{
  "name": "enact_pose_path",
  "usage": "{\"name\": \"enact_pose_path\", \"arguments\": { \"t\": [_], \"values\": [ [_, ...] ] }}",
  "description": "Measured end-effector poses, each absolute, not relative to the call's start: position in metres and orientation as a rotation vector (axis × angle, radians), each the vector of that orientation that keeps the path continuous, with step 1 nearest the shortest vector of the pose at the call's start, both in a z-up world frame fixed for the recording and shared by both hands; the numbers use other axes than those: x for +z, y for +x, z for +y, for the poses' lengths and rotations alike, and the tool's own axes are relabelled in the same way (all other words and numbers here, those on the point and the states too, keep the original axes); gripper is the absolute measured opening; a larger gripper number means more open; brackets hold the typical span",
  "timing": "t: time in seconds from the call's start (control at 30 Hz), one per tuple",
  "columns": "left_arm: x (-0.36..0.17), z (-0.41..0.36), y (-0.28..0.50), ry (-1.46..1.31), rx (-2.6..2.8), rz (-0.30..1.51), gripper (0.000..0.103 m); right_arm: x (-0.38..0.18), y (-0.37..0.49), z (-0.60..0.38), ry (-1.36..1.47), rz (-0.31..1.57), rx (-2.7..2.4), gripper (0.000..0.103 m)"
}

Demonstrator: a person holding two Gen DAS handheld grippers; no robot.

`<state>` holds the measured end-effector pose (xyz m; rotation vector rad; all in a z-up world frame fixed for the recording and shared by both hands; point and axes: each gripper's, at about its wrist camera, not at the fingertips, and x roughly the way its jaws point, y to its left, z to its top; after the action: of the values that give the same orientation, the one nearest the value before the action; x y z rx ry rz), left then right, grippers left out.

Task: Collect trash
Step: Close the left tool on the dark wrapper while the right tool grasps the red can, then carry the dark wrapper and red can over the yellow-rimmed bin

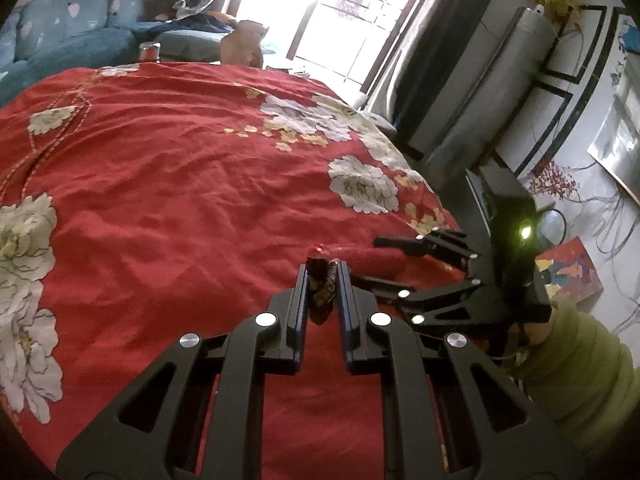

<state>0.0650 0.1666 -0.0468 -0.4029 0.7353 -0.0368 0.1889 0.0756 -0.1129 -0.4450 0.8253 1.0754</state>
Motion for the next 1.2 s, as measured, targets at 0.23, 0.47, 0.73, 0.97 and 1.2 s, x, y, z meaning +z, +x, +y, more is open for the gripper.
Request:
{"name": "enact_pose_path", "arguments": {
  "t": [0.23,0.47,0.73,0.97,1.2],
  "values": [
    [-0.042,0.167,0.062,-0.409,-0.040,0.716,0.006,-0.117,0.175,0.077,-0.428,0.840,1.096,0.033],
    [-0.034,0.155,0.063,-0.402,-0.068,0.698,0.006,-0.109,0.174,0.047,-0.238,0.854,1.020,0.029],
    [-0.026,0.126,0.072,-0.374,-0.129,0.689,0.006,-0.094,0.173,-0.012,-0.028,0.798,0.891,0.027],
    [-0.022,0.095,0.084,-0.342,-0.189,0.694,0.006,-0.082,0.173,-0.060,0.059,0.758,0.801,0.027],
    [-0.015,0.060,0.099,-0.301,-0.256,0.693,0.006,-0.069,0.171,-0.104,0.115,0.712,0.723,0.027]
  ]
}}
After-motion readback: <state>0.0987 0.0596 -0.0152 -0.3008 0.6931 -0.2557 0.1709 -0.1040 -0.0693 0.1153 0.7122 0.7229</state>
